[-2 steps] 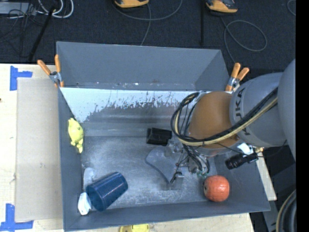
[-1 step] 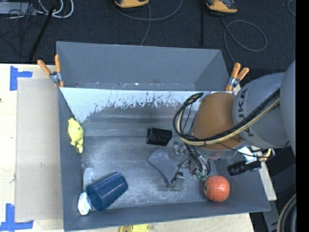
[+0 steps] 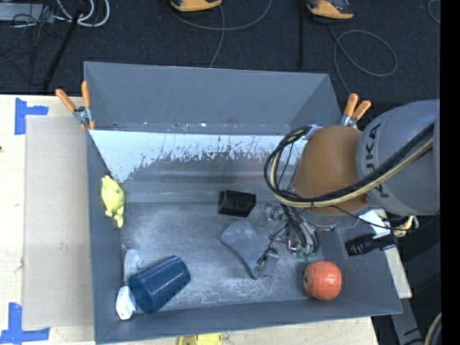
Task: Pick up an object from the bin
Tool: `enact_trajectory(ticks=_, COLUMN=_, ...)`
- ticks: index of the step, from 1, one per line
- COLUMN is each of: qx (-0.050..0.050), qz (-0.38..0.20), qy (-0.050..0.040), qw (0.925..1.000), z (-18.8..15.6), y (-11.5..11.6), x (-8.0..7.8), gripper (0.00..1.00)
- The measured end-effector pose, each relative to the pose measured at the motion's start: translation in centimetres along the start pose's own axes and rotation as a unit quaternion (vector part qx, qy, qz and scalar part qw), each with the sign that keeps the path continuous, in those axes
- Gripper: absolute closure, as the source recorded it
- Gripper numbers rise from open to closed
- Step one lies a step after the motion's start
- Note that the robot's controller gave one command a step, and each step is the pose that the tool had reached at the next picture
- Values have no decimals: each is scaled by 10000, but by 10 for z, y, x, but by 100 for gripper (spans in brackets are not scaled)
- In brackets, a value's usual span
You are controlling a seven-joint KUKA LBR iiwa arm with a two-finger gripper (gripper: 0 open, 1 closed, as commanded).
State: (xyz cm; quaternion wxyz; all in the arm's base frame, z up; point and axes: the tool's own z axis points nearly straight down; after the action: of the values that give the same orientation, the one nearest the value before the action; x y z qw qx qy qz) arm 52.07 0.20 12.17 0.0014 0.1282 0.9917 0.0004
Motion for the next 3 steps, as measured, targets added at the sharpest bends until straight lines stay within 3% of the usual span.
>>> enact_trajectory(ticks=1, qx=7, qz=707, qy=11, qw=9975, z=53, y=-1, x=10, gripper=0)
enact_trajectory(ticks=2, qx=4, qz=773, qy=-9, qw=9970, z=51, y=-5, x=24, gripper=100)
enact_trajectory(ticks=3, qx=4, qz=773, qy=-9, qw=9970, z=51, y=-5, x=24, gripper=100)
